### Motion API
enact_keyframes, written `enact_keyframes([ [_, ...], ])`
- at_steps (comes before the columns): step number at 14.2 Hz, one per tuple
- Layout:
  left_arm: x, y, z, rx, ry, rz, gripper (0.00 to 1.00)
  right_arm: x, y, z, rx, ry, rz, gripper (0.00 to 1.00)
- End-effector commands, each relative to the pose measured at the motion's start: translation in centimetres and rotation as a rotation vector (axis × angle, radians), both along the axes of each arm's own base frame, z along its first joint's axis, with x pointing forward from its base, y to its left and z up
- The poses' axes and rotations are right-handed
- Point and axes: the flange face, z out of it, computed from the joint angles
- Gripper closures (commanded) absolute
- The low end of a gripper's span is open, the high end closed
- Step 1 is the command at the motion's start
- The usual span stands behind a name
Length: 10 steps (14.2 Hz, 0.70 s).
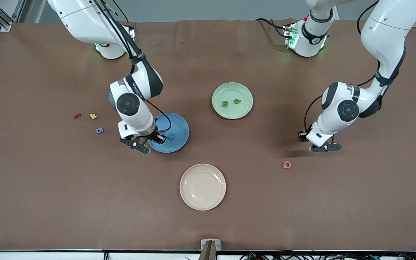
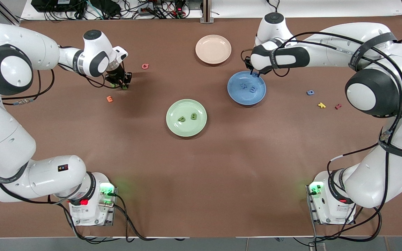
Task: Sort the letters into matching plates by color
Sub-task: 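Drop G onto the blue plate while the left gripper grasps green U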
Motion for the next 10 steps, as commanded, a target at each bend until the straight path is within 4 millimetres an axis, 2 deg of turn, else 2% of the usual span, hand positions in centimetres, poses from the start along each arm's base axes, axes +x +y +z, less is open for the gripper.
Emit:
enact_keyframes([
  [1,0.2,-1.4,0.7,0.019,-0.007,0.01,0.74,-0.6,-0.1,0.6,0.002,-0.006,-0.026,0.02],
  [5,-0.2,-2.4,3.0,0.049,-0.005,0.047,0.75,-0.5,-0.1,0.7,-0.003,-0.003,-0.03,0.0],
  [7,-1.1,-5.4,5.0,0.073,0.025,0.067,0.76,-0.1,-0.7,0.8,-0.01,-0.005,-0.017,0.0],
  [8,-1.5,-6.1,6.2,0.091,0.03,0.075,0.76,0.0,-1.2,0.9,-0.016,0.001,0.013,0.0],
  [9,-2.0,-7.4,7.4,0.104,0.032,0.066,0.76,0.4,-2.4,1.1,-0.023,0.013,0.073,0.0],
  [10,-2.6,-9.0,8.4,0.105,0.03,0.07,0.76,1.1,-4.5,1.7,-0.025,0.02,0.102,0.0],
])
